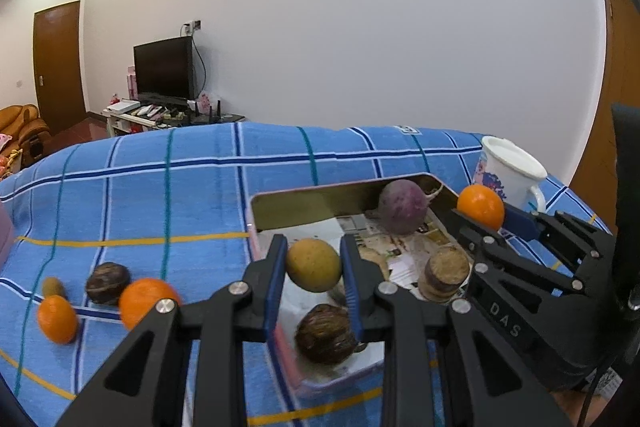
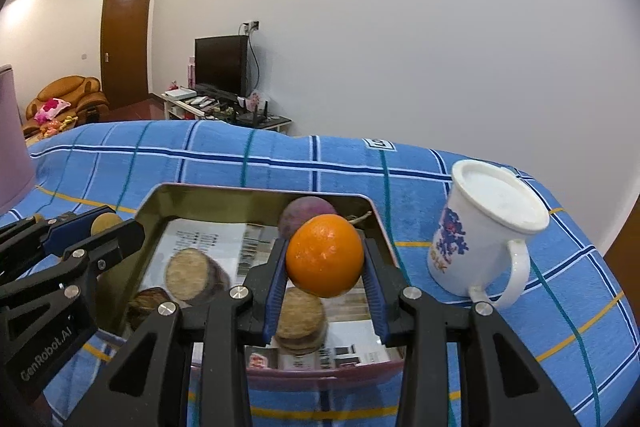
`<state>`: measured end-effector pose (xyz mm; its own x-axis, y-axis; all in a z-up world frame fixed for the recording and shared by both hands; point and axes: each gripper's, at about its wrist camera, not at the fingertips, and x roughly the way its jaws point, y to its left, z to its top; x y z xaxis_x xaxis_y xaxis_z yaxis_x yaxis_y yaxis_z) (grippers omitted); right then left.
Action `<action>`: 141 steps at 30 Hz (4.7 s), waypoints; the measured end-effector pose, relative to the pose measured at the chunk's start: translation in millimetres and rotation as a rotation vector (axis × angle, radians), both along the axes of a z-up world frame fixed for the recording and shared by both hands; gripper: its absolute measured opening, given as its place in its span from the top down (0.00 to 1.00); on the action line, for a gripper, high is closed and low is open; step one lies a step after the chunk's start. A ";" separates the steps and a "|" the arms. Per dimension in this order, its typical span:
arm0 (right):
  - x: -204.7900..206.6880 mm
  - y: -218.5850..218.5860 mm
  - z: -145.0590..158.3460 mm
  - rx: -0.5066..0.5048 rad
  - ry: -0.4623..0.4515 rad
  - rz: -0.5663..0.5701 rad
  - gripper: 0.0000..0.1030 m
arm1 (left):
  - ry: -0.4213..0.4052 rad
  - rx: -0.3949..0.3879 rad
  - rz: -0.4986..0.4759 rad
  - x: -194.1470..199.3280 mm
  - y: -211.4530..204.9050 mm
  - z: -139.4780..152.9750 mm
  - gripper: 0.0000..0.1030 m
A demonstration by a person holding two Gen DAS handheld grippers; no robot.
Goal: Organize fruits
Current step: 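Lower both fruits into the tin and open both tools, then withdraw both tools from the tin toward the remaining oranges, then grasp a large orange with the right tool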
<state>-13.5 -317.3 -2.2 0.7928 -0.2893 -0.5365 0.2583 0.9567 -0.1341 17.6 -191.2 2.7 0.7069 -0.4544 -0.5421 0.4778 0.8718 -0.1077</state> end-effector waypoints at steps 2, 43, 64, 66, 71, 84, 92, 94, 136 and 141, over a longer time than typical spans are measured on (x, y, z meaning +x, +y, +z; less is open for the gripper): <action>1.7 -4.7 -1.1 0.004 0.009 -0.009 0.63 | 0.006 0.003 -0.004 1.3 -5.0 -2.2 0.72; 7.6 -12.9 -6.4 0.055 0.035 0.020 0.39 | -0.010 -0.003 0.117 -0.9 2.2 -0.3 0.35; -20.7 1.0 14.2 0.005 -0.185 0.053 0.32 | -0.106 0.022 0.265 -9.7 35.9 5.6 0.00; -21.5 1.3 14.8 0.007 -0.191 0.053 0.32 | -0.107 0.025 0.267 -10.4 38.1 5.8 0.00; -23.0 0.4 15.4 0.029 -0.202 0.051 0.32 | -0.105 0.028 0.273 -12.3 46.3 5.7 0.00; -31.7 9.0 15.2 0.086 -0.235 0.039 0.32 | -0.101 0.040 0.302 -16.5 66.3 5.0 0.00; -33.7 10.3 14.9 0.084 -0.249 0.008 0.32 | -0.105 0.053 0.298 -21.0 73.4 5.0 0.00; -34.1 11.0 14.7 0.088 -0.246 0.002 0.32 | -0.105 0.057 0.298 -21.8 75.4 5.0 0.00; -0.2 122.1 0.1 0.084 -0.067 0.164 0.32 | 0.025 0.108 0.496 28.9 213.7 -10.6 0.00; 11.5 148.7 -3.8 0.064 -0.028 0.211 0.32 | 0.062 0.088 0.543 40.0 242.7 -14.7 0.00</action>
<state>-1.9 -168.6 -6.0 0.8468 -0.0814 -0.5257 0.0542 0.9963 -0.0670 57.5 51.4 -12.0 0.7925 0.0154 -0.6097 -0.0479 0.9982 -0.0369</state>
